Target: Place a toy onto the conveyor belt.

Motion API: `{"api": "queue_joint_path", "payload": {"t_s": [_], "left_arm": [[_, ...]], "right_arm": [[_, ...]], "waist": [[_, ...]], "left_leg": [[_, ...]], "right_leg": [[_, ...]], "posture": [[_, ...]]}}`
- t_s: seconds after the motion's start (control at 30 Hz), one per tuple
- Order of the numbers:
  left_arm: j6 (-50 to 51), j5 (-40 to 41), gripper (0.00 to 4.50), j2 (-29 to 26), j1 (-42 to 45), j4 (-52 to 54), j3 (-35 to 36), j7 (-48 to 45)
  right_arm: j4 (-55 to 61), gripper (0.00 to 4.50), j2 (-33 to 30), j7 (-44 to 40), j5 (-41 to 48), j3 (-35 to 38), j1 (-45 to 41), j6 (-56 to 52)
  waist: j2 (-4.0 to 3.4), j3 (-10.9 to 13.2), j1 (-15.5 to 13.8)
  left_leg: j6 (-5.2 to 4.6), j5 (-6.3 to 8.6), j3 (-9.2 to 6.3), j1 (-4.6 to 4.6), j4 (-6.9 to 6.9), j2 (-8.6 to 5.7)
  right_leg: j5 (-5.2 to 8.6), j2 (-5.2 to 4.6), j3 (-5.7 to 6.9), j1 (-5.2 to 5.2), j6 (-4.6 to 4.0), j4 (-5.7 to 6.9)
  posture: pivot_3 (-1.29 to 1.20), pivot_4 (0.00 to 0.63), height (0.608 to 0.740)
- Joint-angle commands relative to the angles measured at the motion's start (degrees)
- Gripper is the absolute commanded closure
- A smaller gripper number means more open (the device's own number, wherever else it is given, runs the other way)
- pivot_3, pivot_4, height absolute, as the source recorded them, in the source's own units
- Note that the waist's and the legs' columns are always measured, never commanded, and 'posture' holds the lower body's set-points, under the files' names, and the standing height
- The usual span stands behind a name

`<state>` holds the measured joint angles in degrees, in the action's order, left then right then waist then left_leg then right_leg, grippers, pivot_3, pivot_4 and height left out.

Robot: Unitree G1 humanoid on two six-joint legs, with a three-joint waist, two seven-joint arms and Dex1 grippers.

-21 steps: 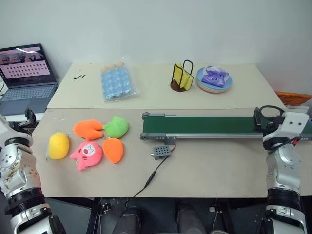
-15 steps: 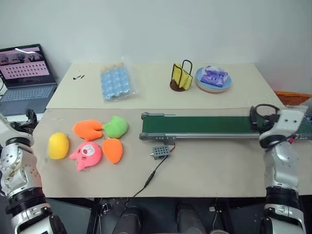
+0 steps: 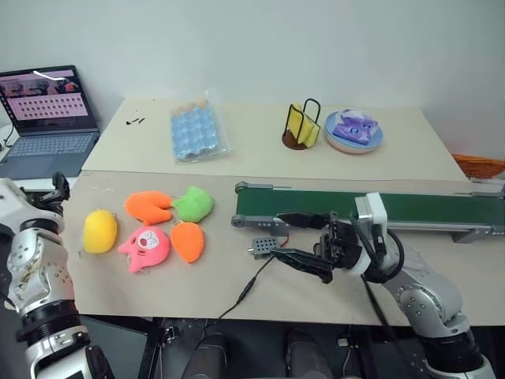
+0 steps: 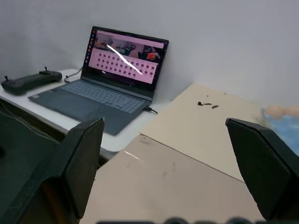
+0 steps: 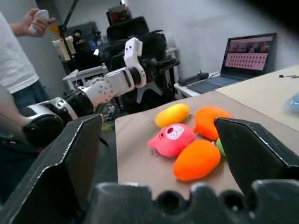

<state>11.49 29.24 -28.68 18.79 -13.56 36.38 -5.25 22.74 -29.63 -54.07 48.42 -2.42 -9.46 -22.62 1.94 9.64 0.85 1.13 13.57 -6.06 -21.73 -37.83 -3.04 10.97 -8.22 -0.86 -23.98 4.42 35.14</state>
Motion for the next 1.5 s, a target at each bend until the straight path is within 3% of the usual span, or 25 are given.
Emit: {"api": "queue_joint_path", "payload": {"t_s": [0.03,0.17,0.27,0.4,0.5,0.7,1.07,1.3,1.5], "left_arm": [[3.54,5.42,0.07,0.60,-2.16,4.08,4.68,0.49],[6.67,9.87,0.07,0.66,-5.19,5.47,9.15,1.47],[6.93,9.99,0.07,-0.11,-7.64,4.86,10.79,1.21],[6.82,8.16,0.07,0.04,-11.34,5.35,10.13,0.59],[4.42,2.62,0.07,-0.14,-13.98,4.40,4.59,-1.68],[-3.80,-7.02,0.07,-1.08,-10.41,-4.06,-3.43,-4.12],[-10.00,-11.45,0.07,-2.95,-3.41,-18.91,-7.03,-8.22],[-12.42,-16.25,0.07,-4.55,-2.69,-22.28,-11.54,-9.49],[-14.45,-13.55,0.07,-4.07,-2.33,-20.00,-9.07,-9.70]], "right_arm": [[-2.95,0.00,3.82,-0.02,-3.98,1.65,-1.13,6.67],[-7.28,0.00,7.26,-1.05,-15.40,-1.74,1.32,17.72],[-8.41,0.00,8.73,-2.22,-19.28,-4.86,3.49,21.17],[-10.15,0.00,10.39,-2.74,-21.95,-7.10,4.82,24.45],[-11.08,0.00,11.46,-2.36,-24.07,-8.48,4.34,25.80],[-12.35,0.00,12.13,-1.49,-25.12,-8.17,4.76,26.02],[-9.95,0.00,11.45,0.69,-25.23,-7.83,6.59,24.91],[-9.06,0.00,11.14,1.75,-24.75,-7.93,7.17,24.43],[-9.66,0.00,11.03,2.60,-25.68,-8.51,7.17,24.57]], "waist": [[-0.01,0.00,0.28],[0.00,0.00,0.77],[-0.01,0.00,0.70],[-0.01,0.00,0.60],[-0.01,0.00,0.22],[0.02,-0.02,-0.51],[0.02,-0.02,0.35],[0.02,-0.02,0.05],[0.02,-0.02,0.14]], "left_leg": [[0.00,0.00,0.00,0.01,0.01,0.03],[0.08,0.05,0.02,0.02,0.01,0.12],[0.12,0.07,0.01,0.02,0.01,0.14],[0.14,0.09,0.05,0.06,0.02,0.15],[0.15,0.08,0.08,0.14,0.01,0.24],[0.22,0.05,0.10,0.27,0.01,0.53],[0.29,0.09,0.25,0.28,0.03,0.95],[0.29,0.09,0.27,0.28,0.03,0.96],[0.29,0.09,0.28,0.28,0.03,0.99]], "right_leg": [[0.00,0.03,-0.01,-0.03,0.00,0.03],[-0.02,0.15,-0.07,-0.11,-0.04,0.05],[-0.02,0.17,-0.07,-0.12,-0.04,0.03],[-0.03,0.17,-0.10,-0.11,-0.08,0.03],[-0.08,0.27,-0.11,-0.05,-0.16,-0.01],[-0.08,0.59,-0.06,0.16,-0.17,-0.11],[-0.14,0.99,-0.09,-0.03,-0.39,-0.04],[-0.14,1.00,-0.09,-0.03,-0.39,-0.05],[-0.14,1.01,-0.09,-0.05,-0.38,-0.05]], "posture": [[0.00,0.150,0.740],[0.00,0.150,0.740],[0.00,0.150,0.740],[0.00,0.150,0.740],[0.00,0.150,0.740],[0.00,0.150,0.740],[0.00,0.150,0.740],[0.00,0.150,0.740],[0.00,0.150,0.740]]}}
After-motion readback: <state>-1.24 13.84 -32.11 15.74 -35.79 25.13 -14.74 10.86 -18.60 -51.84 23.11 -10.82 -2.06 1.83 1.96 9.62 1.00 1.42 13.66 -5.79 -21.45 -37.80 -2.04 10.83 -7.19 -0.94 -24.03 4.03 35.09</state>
